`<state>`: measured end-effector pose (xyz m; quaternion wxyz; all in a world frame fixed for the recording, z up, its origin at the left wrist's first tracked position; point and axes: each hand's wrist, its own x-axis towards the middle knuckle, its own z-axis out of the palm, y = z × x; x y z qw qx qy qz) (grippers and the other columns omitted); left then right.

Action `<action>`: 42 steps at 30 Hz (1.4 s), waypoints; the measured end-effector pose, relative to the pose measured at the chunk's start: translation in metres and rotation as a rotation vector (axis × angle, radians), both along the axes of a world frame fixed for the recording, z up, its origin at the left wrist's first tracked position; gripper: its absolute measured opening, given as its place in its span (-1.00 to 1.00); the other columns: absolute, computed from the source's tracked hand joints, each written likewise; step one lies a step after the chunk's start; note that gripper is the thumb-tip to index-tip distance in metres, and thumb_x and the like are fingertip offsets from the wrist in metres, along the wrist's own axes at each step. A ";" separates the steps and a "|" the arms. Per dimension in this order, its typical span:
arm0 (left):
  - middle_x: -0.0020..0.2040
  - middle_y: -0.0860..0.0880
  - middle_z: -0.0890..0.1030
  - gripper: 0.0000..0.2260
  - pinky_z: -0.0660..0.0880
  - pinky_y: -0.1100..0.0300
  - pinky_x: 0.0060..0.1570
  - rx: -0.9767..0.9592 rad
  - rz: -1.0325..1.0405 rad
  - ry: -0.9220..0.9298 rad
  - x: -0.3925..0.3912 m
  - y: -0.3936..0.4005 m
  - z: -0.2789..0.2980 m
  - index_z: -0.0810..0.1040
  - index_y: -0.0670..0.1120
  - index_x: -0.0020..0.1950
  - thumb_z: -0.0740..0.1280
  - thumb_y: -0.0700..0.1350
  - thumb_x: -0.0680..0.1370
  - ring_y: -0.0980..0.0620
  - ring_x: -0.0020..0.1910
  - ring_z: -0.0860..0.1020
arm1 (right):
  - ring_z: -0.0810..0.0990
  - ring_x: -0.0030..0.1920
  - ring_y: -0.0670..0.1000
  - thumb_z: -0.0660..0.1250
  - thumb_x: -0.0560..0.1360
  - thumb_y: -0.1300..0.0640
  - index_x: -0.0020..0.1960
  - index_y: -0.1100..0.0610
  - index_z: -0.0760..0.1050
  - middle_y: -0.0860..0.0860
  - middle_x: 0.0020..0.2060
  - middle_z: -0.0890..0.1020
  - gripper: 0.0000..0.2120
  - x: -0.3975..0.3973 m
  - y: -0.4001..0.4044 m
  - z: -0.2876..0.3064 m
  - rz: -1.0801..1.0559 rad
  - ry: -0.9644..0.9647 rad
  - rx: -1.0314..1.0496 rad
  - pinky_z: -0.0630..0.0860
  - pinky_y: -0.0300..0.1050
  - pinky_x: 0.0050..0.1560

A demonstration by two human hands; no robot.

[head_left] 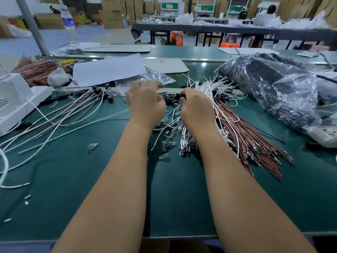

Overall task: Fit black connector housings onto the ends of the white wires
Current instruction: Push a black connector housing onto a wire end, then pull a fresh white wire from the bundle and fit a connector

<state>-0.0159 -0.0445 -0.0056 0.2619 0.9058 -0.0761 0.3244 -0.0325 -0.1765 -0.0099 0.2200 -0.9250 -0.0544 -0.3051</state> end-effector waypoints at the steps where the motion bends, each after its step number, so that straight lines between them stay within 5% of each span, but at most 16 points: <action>1: 0.03 -0.05 0.64 -0.71 0.30 0.14 0.04 -0.014 -0.139 -0.021 -0.001 -0.005 0.001 0.59 -0.06 0.16 0.24 -0.27 0.51 -0.08 0.14 0.46 | 0.47 -0.10 0.01 0.17 0.61 0.22 0.12 0.19 0.51 0.07 -0.06 0.61 -0.83 0.000 0.002 0.000 0.025 0.000 0.011 0.34 -0.15 -0.05; 4: -0.11 -0.11 0.67 -0.72 0.48 0.08 0.00 -0.095 -0.279 0.043 0.000 -0.008 0.002 0.63 -0.14 0.08 0.20 -0.36 0.51 -0.09 -0.03 0.56 | 0.49 -0.09 0.04 0.18 0.61 0.21 0.10 0.19 0.52 0.09 -0.06 0.60 -0.83 0.000 0.003 0.000 0.054 0.015 0.045 0.38 -0.12 -0.05; 9: -0.10 -0.09 0.64 -0.74 0.39 0.05 -0.01 -0.020 -0.011 0.095 0.004 0.004 -0.007 0.61 -0.11 0.03 0.17 -0.32 0.52 -0.15 0.00 0.52 | 0.50 -0.14 0.06 0.20 0.59 0.24 0.06 0.21 0.51 0.09 -0.11 0.59 -0.87 0.001 -0.001 -0.001 0.037 0.056 0.089 0.40 -0.07 -0.11; 12: -0.09 -0.10 0.64 -0.83 0.47 0.05 -0.03 -0.090 -0.167 0.092 0.002 0.000 -0.007 0.62 -0.15 0.01 0.24 -0.26 0.54 -0.12 -0.03 0.54 | 0.53 -0.07 0.11 0.19 0.59 0.25 0.07 0.23 0.52 0.12 -0.07 0.61 -0.85 0.001 0.001 -0.001 0.076 0.087 0.119 0.46 0.02 -0.03; 19: -0.26 -0.07 0.61 -0.89 0.39 0.25 -0.29 -0.284 -0.318 0.100 0.004 -0.001 -0.008 0.62 -0.17 -0.12 0.31 -0.25 0.56 0.07 -0.32 0.49 | 0.52 -0.19 -0.11 0.31 0.55 0.26 0.24 0.14 0.48 -0.02 -0.08 0.57 -0.73 0.000 -0.001 0.002 0.152 0.058 0.419 0.44 -0.33 -0.19; 22: -0.32 0.01 0.56 -0.89 0.29 0.36 -0.38 -0.344 -0.315 0.118 0.004 0.002 -0.009 0.61 -0.15 -0.11 0.31 -0.22 0.57 0.23 -0.42 0.40 | 0.53 -0.21 -0.17 0.22 0.54 0.34 0.12 0.14 0.52 -0.03 -0.09 0.58 -0.77 0.000 -0.005 0.004 0.130 0.085 0.546 0.52 -0.37 -0.21; 25: -0.30 0.00 0.57 -0.89 0.31 0.34 -0.36 -0.349 -0.308 0.120 0.004 0.002 -0.009 0.61 -0.16 -0.10 0.31 -0.21 0.58 0.21 -0.40 0.42 | 0.58 -0.19 -0.03 0.14 0.47 0.40 -0.03 0.11 0.53 -0.01 -0.16 0.61 -0.72 -0.002 -0.006 0.006 0.143 0.124 0.667 0.52 -0.29 -0.28; 29: -0.25 -0.03 0.60 -0.90 0.40 0.31 -0.27 -0.351 -0.304 0.107 0.004 0.002 -0.008 0.62 -0.17 -0.06 0.31 -0.21 0.57 0.16 -0.33 0.48 | 0.57 -0.20 0.00 0.25 0.52 0.25 -0.11 0.13 0.57 0.01 -0.24 0.62 -0.86 -0.001 -0.005 0.008 0.151 0.126 0.759 0.54 -0.09 -0.11; 38: -0.30 0.03 0.61 -0.91 0.41 0.32 -0.28 -0.324 -0.335 0.117 0.003 0.002 -0.008 0.63 -0.15 -0.10 0.34 -0.22 0.55 0.19 -0.35 0.50 | 0.56 -0.23 -0.07 0.32 0.56 0.24 -0.06 0.13 0.55 -0.02 -0.24 0.60 -0.93 0.002 -0.007 0.006 0.142 0.069 0.717 0.53 -0.27 -0.14; 42: -0.26 -0.06 0.65 -0.93 0.48 0.19 -0.22 -0.301 -0.339 0.119 0.002 0.000 -0.008 0.63 -0.15 -0.11 0.36 -0.22 0.54 0.03 -0.29 0.56 | 0.57 -0.22 -0.06 0.30 0.56 0.27 -0.07 0.11 0.54 -0.05 -0.25 0.59 -0.91 0.002 -0.007 0.005 0.149 0.055 0.741 0.54 -0.23 -0.13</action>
